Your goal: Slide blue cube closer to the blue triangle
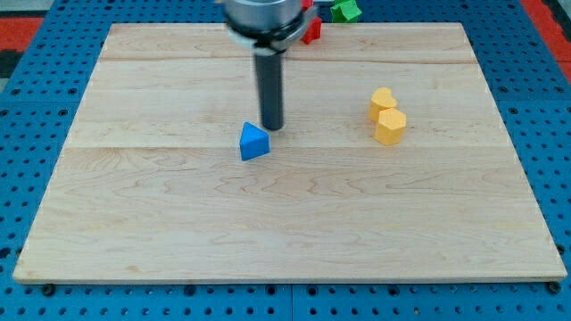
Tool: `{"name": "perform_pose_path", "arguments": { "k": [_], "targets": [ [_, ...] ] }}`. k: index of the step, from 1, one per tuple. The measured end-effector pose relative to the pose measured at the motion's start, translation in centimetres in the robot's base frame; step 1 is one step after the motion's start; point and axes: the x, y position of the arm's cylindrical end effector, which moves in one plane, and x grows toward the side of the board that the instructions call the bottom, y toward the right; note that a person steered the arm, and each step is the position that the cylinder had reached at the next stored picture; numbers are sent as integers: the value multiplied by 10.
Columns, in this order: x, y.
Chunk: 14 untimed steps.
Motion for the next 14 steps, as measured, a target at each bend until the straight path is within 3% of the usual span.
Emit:
{"name": "perform_pose_path", "arguments": {
  "k": [1, 3, 5, 6, 14],
  "targets": [
    [-48, 50],
    [-144, 35],
    [-190, -46],
    [-193, -94],
    [-11, -26]
  ]
}}
